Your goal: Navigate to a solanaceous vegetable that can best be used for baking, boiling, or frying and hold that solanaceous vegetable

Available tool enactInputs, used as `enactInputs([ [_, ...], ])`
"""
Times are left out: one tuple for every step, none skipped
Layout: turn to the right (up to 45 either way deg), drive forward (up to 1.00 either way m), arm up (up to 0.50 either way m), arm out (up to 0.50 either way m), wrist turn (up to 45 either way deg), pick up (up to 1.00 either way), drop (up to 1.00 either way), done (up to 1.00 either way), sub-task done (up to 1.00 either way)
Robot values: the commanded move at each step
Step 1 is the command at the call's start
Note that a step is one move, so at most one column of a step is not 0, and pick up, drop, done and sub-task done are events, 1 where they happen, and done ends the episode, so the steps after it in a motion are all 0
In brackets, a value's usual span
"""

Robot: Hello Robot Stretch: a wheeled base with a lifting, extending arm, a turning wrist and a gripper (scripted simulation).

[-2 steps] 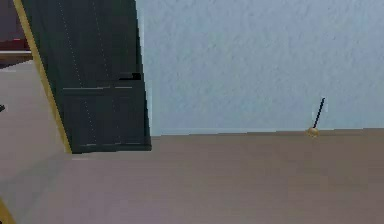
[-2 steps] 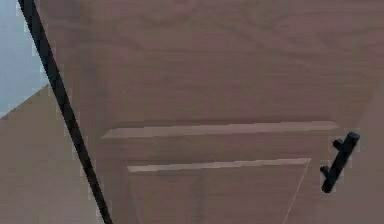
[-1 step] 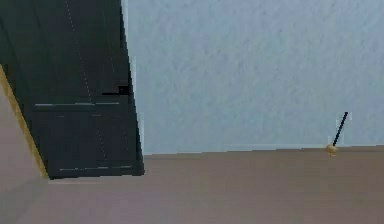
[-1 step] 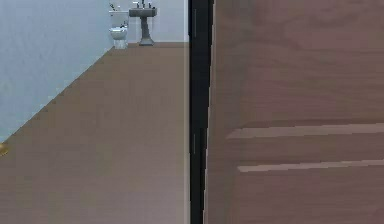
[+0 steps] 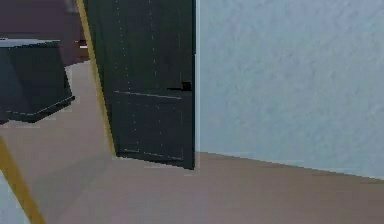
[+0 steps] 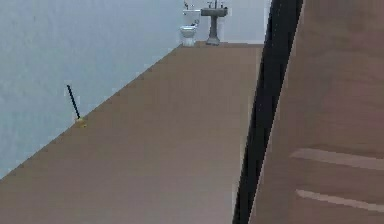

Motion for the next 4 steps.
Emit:
enactInputs([
  [0.0,0.4,0.0,0.0,0.0,0.0,0.0,0.0,0.0],
  [-45.0,0.0,0.0,0.0,0.0,0.0,0.0,0.0,0.0],
  [-39.0,0.0,0.0,0.0,0.0,0.0,0.0,0.0,0.0],
  [0.0,0.1,0.0,0.0,0.0,0.0,0.0,0.0,0.0],
])
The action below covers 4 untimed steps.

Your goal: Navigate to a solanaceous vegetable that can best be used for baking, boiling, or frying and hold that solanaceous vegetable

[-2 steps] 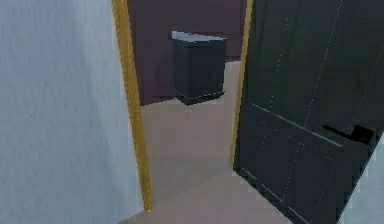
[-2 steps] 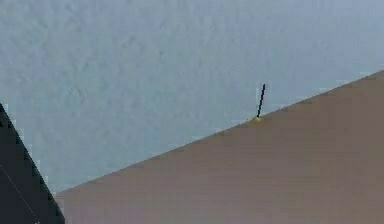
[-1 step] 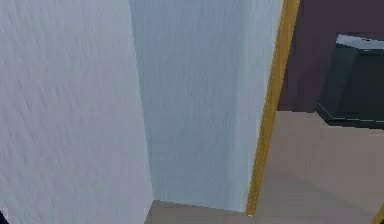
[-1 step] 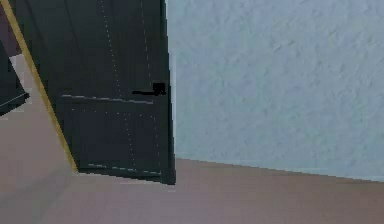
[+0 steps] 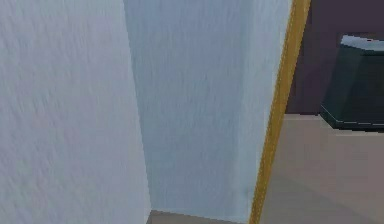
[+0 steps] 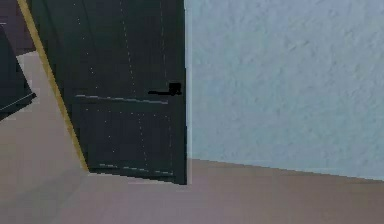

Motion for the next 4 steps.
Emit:
enactInputs([
  [45.0,0.0,0.0,0.0,0.0,0.0,0.0,0.0,0.0],
  [3.0,0.0,0.0,0.0,0.0,0.0,0.0,0.0,0.0],
  [0.0,1.0,0.0,0.0,0.0,0.0,0.0,0.0,0.0],
  [-36.0,0.0,0.0,0.0,0.0,0.0,0.0,0.0,0.0],
])
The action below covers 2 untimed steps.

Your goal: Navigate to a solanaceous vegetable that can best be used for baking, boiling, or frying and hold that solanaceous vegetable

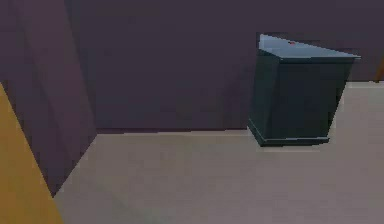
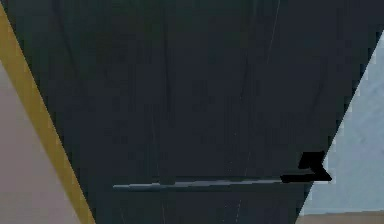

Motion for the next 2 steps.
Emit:
enactInputs([
  [0.0,0.6,0.0,0.0,0.0,0.0,0.0,0.0,0.0],
  [45.0,0.0,0.0,0.0,0.0,0.0,0.0,0.0,0.0],
])
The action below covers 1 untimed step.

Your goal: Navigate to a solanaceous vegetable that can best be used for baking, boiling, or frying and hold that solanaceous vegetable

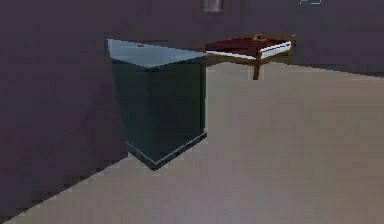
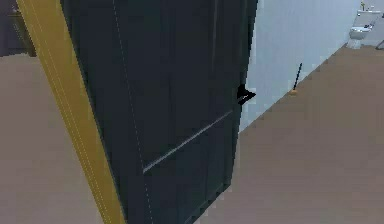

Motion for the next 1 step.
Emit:
enactInputs([
  [21.0,0.0,0.0,0.0,0.0,0.0,0.0,0.0,0.0],
])
